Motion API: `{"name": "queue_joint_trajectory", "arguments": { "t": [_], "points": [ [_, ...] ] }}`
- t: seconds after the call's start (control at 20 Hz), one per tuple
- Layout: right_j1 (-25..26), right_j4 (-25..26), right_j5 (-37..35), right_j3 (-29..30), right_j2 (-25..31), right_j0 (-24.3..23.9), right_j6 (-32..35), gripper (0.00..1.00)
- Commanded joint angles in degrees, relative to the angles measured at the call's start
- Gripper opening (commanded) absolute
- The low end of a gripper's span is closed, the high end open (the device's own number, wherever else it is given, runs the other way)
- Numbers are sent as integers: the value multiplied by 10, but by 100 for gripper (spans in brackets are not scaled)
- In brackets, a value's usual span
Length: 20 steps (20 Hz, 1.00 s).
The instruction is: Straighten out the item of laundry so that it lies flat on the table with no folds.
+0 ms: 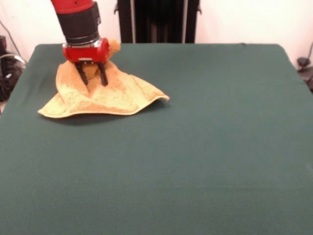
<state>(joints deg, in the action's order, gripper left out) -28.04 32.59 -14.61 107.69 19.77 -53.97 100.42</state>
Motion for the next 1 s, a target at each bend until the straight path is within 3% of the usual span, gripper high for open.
{"name": "queue_joint_trajectory", "arguments": {
  "t": [0.05, 0.35, 0.65, 1.0],
  "points": [
    [58, 82, -3, 19, 26, 25, -49, 100],
    [65, 96, 19, 7, 12, 57, -8, 100],
    [84, 101, 66, -28, -63, 158, 72, 100],
    [131, 73, 84, -70, -126, 244, 94, 100]
  ]
}}
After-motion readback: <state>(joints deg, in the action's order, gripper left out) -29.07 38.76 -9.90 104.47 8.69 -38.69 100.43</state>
